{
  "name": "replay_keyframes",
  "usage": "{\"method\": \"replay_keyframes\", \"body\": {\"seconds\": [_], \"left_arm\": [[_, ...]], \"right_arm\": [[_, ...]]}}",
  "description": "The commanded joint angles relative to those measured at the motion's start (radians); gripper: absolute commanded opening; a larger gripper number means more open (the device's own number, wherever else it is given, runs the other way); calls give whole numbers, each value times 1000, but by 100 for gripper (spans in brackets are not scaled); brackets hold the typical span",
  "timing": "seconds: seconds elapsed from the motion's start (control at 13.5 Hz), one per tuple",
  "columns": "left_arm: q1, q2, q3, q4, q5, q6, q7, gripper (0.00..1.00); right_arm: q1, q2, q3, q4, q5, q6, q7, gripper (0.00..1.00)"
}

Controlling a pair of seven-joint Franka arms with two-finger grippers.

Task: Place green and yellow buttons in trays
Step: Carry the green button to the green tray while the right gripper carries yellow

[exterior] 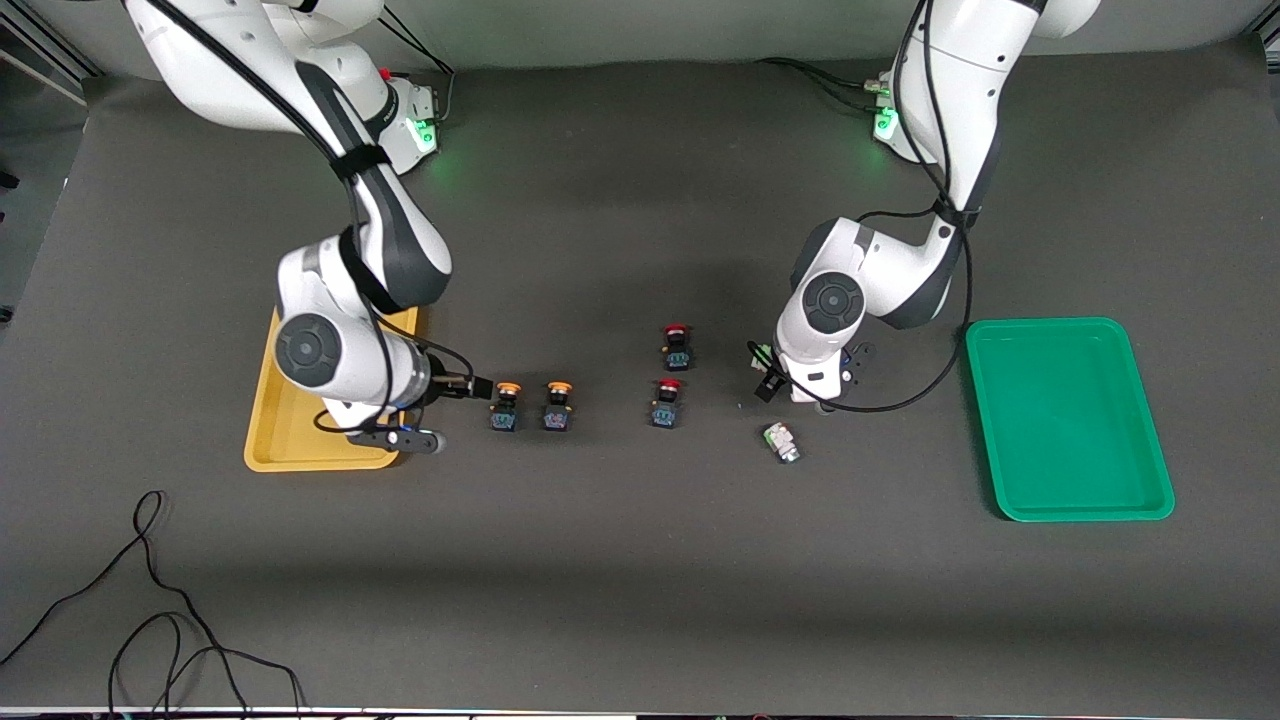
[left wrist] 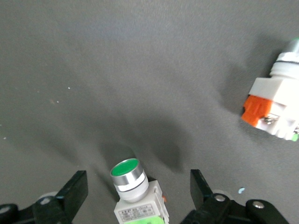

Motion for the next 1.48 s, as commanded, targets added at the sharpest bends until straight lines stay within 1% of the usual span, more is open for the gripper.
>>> {"method": "replay_keyframes", "body": {"seconds": [0.0, 0.07, 0.15, 0.3, 0.37, 0.44, 0.67, 0.74, 0.89, 0.96, 1.04, 1.11, 1.19, 1.26, 1.33, 1.41], "left_arm": [[-18, -4, -2, -8, -4, 12, -24, 96], [-18, -4, -5, -8, -6, 9, -24, 93], [-17, -4, -13, -8, -6, 7, -24, 87], [-18, -8, -16, -8, -6, 0, -24, 62], [-18, -14, -18, -8, -6, -3, -24, 48], [-21, -16, -22, -10, -6, -5, -24, 41], [-23, -25, -22, -8, -6, -11, -24, 26], [-21, -37, -22, -8, -6, -19, -19, 25], [-4, -95, -15, -1, -6, -87, -2, 24], [12, -141, -15, 1, -4, -129, 2, 24], [19, -190, -16, 4, -4, -176, 12, 24], [20, -237, -15, 13, -4, -230, 16, 24], [31, -283, -15, 28, -4, -296, 25, 24], [42, -319, -15, 51, -3, -369, 47, 24], [58, -355, -13, 73, -4, -435, 109, 25], [98, -392, -12, 87, -4, -485, 200, 25]], "right_arm": [[22, 72, -7, 11, 17, 86, -2, 100], [30, 97, -7, 11, 17, 118, -2, 100], [36, 117, -7, 11, 17, 149, -1, 100], [35, 146, -7, 13, 17, 184, -2, 100], [36, 155, -7, 11, 17, 201, -2, 100], [36, 169, -7, 13, 17, 212, -2, 100], [38, 195, -7, 13, 17, 252, -1, 100], [36, 195, -7, 13, 15, 252, -2, 94], [36, 197, -7, 13, 15, 252, -2, 82], [36, 198, -7, 13, 15, 252, -2, 68], [36, 198, -7, 13, 15, 252, -2, 35], [36, 192, -7, 13, 15, 250, -2, 4], [36, 186, -7, 13, 15, 247, -2, 0], [36, 180, -7, 13, 15, 246, -2, 0], [36, 171, -7, 14, 15, 243, -1, 0], [35, 153, -6, 17, 17, 231, -1, 0]]}}
